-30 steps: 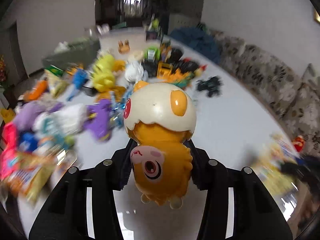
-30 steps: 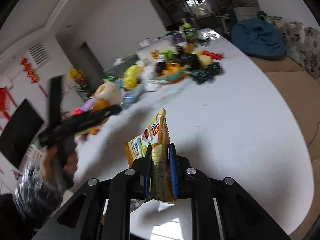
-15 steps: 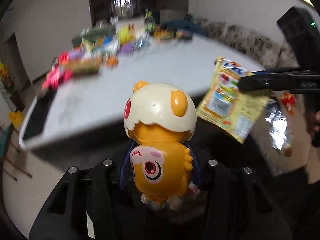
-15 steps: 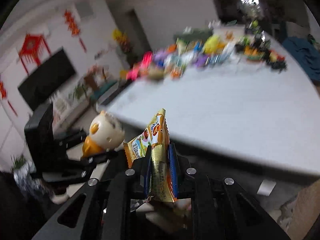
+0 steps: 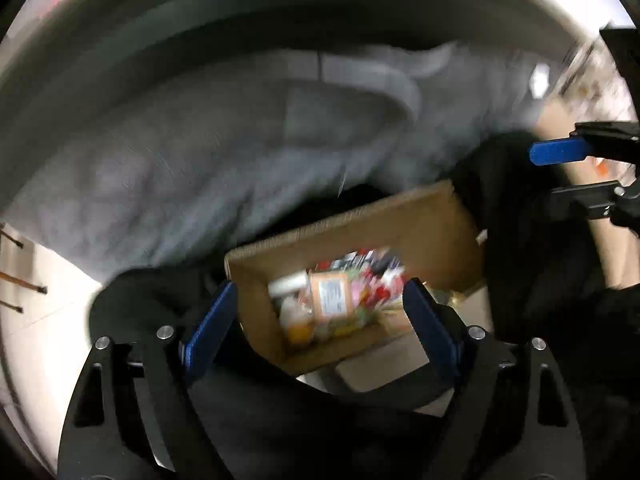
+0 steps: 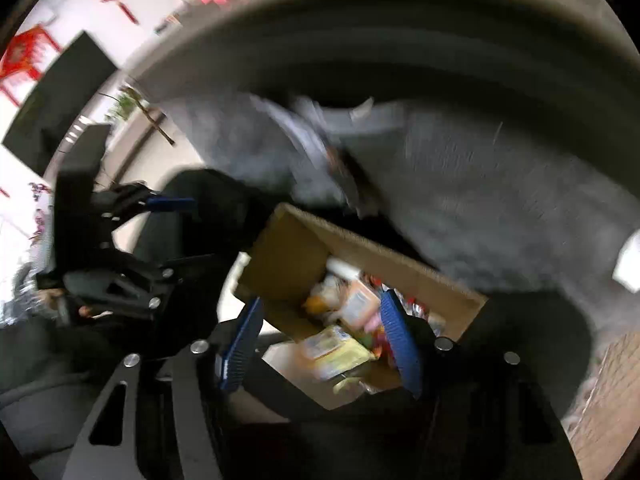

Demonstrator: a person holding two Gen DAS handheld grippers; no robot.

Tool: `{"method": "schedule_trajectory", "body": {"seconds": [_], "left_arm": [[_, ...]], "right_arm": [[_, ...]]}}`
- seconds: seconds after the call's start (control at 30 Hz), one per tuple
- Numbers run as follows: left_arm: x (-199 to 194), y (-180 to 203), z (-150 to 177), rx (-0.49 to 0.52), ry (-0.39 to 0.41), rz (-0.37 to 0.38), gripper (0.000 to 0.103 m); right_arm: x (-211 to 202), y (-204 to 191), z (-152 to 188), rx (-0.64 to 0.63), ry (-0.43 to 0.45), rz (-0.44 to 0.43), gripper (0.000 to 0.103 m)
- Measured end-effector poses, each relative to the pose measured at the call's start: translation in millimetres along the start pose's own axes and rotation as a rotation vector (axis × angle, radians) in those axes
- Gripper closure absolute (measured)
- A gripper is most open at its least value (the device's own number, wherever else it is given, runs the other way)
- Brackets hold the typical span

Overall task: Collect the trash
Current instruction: 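Drop the snack bag and egg toy into the cardboard box, then grasp the clear plastic wrapper with the right tool while the left grasps a snack bag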

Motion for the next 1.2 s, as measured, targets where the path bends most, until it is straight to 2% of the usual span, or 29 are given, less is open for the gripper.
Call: {"method": "schedule_trajectory", "body": {"seconds": [0.1, 0.13, 0.2, 0.3, 0.33, 0.43, 0.53, 0.6, 0.63, 0.67, 0.73, 0.9, 0.97, 1.2], "left_arm": [[-62, -5, -22, -0.019, 0.148, 0.054, 0.018], [-83, -10, -33, -0.026, 0.205, 0.067, 0.015], [-124, -20, -57, -0.048, 0.33, 0.037, 0.012], [-157, -40, -89, -0.088, 0.463, -0.03, 0.012], [-163, -47, -97, -0.111, 0.494, -0.058, 0.012], [-168, -81, -124, -0.234, 0.528, -0.094, 0.012], [-157, -108, -136, -0.324, 0.518, -0.055, 0.012], [-145, -123, -145, -0.386, 0.51, -0.015, 0.012], [-140, -130, -149, -0.41, 0.509, -0.008, 0.012], [-135, -135, -154, -0.433, 0.506, -0.009, 0.012], [-136, -139, -157, -0.448, 0.504, -0.025, 0.012], [-127, -152, -180, -0.463, 0.482, -0.075, 0.012], [-122, -155, -192, -0.48, 0.473, -0.092, 0.012], [-93, -173, -250, -0.514, 0.437, -0.155, 0.014]], "right_arm": [[-58, -6, -42, -0.02, 0.135, -0.04, 0.028], [-73, -7, -69, -0.033, 0.177, -0.048, 0.026], [-84, -8, -120, -0.064, 0.236, -0.006, 0.026], [-68, -11, -200, -0.124, 0.263, 0.109, 0.023], [-52, -12, -233, -0.146, 0.252, 0.161, 0.022], [-10, -9, -292, -0.158, 0.192, 0.19, 0.022], [36, -2, -346, -0.124, 0.12, 0.179, 0.022], [65, 3, -366, -0.139, 0.06, 0.227, 0.023], [72, 5, -364, -0.153, 0.044, 0.249, 0.037], [75, 4, -367, -0.193, 0.063, 0.27, 0.038], [68, 2, -361, -0.203, 0.052, 0.246, 0.073], [27, 8, -325, -0.169, 0.13, 0.185, 0.076], [-2, 16, -302, -0.121, 0.17, 0.122, 0.076], [-43, 46, -251, -0.061, 0.226, 0.119, 0.076]]}}
Point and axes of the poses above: each gripper's, at about its wrist camera, not at the fingertips, and x roughly the way its jaws point, y to its right, z to its underside, the point moved 4 cm from there along x, roughly the way its jaws point, and after that the axes turned 6 degrees about -y, right-handed, at the moved point
